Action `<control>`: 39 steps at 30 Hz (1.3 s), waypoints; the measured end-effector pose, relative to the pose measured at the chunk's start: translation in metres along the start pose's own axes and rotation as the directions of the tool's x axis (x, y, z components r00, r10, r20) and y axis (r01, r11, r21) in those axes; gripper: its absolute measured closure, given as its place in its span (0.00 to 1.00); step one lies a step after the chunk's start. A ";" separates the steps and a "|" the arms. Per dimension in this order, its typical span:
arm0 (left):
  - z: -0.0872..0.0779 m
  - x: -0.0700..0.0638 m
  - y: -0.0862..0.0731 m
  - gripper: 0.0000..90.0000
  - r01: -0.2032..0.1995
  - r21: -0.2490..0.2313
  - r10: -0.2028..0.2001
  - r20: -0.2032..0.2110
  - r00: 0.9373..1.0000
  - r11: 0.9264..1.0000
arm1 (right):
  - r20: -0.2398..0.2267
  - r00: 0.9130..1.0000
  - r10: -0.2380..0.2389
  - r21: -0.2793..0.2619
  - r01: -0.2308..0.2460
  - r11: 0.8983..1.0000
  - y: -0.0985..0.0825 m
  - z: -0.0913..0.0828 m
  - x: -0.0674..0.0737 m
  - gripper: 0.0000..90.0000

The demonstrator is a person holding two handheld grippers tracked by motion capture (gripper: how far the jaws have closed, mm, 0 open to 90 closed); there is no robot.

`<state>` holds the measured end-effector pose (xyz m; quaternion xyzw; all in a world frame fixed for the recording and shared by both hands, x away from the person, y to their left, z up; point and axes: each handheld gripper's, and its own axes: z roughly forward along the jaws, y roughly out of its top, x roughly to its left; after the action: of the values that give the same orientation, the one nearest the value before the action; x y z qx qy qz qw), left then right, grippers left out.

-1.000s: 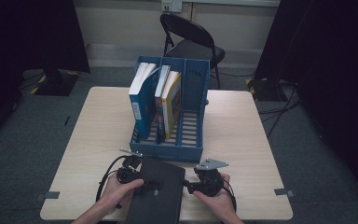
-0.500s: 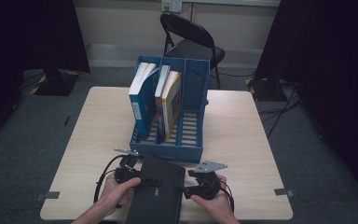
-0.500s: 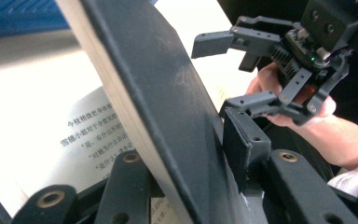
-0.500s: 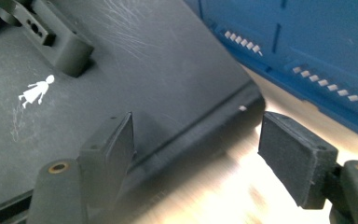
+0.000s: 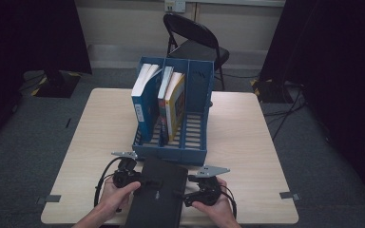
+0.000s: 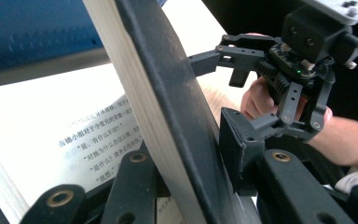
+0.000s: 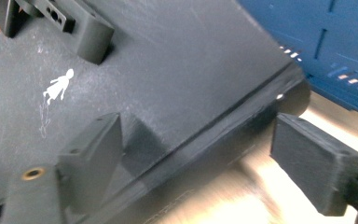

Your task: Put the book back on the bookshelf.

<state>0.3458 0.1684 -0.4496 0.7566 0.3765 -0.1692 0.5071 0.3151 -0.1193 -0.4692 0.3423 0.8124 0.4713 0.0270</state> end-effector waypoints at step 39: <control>-0.014 -0.034 0.018 0.77 -0.212 -0.107 0.213 -0.005 0.977 0.971 | -0.106 0.992 0.067 -0.096 -0.077 0.992 0.038 -0.022 -0.005 0.24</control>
<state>0.3347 0.1635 -0.4107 0.7637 0.3002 -0.0961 0.5634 0.3306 -0.1267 -0.4289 0.3450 0.7752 0.5290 -0.0145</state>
